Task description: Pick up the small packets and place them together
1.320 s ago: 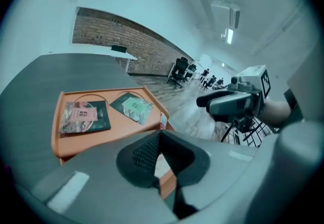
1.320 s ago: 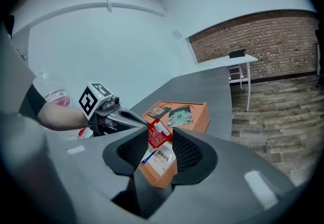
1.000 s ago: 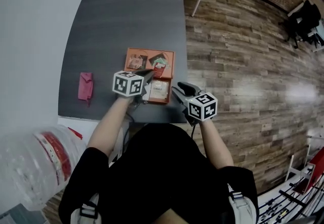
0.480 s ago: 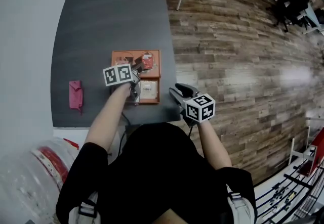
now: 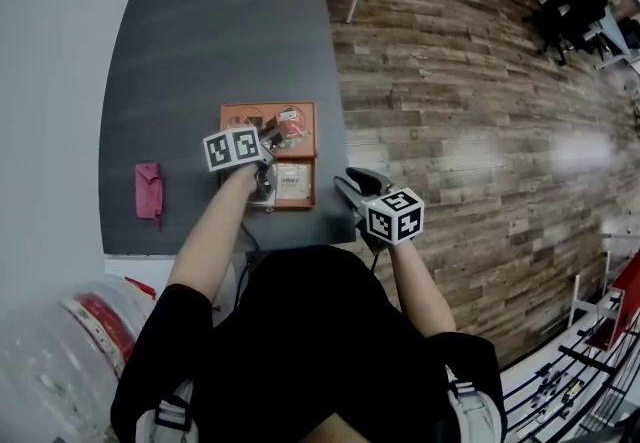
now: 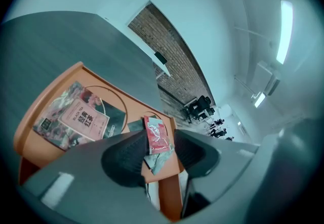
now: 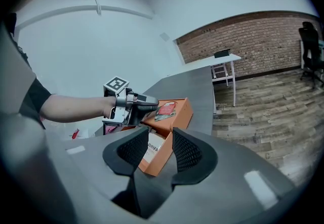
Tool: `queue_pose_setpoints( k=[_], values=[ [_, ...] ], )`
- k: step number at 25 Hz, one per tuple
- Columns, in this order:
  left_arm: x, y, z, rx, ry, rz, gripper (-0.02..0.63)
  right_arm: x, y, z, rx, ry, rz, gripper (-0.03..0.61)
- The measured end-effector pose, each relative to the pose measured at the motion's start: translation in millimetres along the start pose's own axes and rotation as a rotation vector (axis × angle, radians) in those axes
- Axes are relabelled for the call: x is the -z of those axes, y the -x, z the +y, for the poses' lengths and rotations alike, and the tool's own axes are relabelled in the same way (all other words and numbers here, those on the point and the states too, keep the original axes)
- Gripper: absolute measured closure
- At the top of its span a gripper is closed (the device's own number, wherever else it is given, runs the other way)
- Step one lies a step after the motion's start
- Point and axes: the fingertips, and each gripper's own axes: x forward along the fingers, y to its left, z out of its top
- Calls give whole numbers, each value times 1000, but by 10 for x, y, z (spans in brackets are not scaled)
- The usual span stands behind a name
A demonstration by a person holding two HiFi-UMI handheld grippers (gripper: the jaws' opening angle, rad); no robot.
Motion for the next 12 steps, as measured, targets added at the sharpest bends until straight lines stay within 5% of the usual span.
queue_pose_setpoints(
  k=[12],
  values=[
    [-242, 381, -406, 84, -266, -130, 435, -194, -111, 178, -48, 67, -9, 428]
  ],
)
